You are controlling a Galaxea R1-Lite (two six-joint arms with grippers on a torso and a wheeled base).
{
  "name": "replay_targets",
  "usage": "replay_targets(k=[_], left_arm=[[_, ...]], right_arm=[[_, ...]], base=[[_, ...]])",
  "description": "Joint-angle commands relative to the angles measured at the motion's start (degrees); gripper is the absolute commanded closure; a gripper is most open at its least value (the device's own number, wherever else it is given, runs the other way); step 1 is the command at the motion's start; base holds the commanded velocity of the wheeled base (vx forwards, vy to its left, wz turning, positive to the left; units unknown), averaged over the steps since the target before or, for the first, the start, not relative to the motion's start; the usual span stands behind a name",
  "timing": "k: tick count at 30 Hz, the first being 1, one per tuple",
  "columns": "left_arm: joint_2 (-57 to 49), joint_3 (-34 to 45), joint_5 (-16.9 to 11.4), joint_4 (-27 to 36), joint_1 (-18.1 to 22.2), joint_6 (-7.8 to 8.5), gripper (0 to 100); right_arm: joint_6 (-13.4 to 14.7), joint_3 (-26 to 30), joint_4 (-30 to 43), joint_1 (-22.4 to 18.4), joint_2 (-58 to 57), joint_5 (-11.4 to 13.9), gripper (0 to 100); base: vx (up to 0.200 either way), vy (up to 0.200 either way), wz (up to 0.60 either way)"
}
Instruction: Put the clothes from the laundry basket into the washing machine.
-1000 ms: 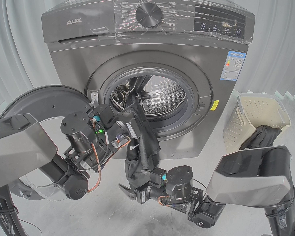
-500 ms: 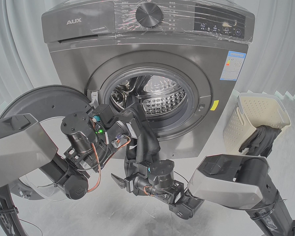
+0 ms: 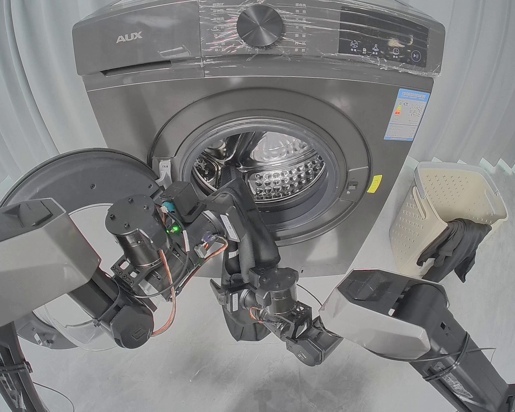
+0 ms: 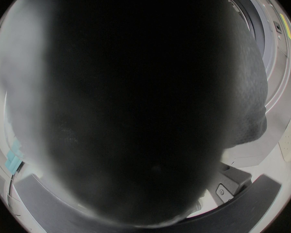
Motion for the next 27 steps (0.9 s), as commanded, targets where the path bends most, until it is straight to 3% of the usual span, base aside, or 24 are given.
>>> replay_targets(k=[1,5,6,11,21,24,26,27], left_arm=[[0.0,0.0,0.0,-0.1,0.0,0.03,100],[-0.1,0.0,0.0,-0.1,0.0,0.03,100],[-0.1,0.0,0.1,-0.1,0.0,0.03,100],[0.1,0.0,0.1,-0.1,0.6,0.03,100],[1.1,-1.3,0.6,0.0,3.4,0.03,100],[1.0,-1.7,1.4,0.0,3.8,0.11,100],[0.9,-1.8,1.5,0.0,4.1,0.11,100],[0.8,-1.9,1.5,0.0,4.6,0.11,100]], right_arm=[[-0.1,-2.1,0.0,-0.3,2.5,-0.7,0],[-0.1,-3.5,0.0,-0.3,3.5,-1.5,0],[-0.1,-3.7,-0.1,-0.3,3.7,-2.1,100],[-0.2,-2.5,-1.4,0.0,3.6,-2.4,100],[-1.3,18.6,-7.1,1.5,-8.8,-1.7,100],[-1.7,27.6,-8.1,1.1,-15.7,-1.5,100],[-2.3,30.1,-8.7,0.7,-17.7,-1.4,100],[-3.9,33.5,-10.0,0.1,-20.2,-1.0,100]], base=[[0.000,0.000,0.00],[0.000,0.000,0.00],[0.000,0.000,0.00],[0.000,0.000,0.00],[0.000,0.000,0.00],[0.000,0.000,0.00],[0.000,0.000,0.00],[0.000,0.000,0.00]])
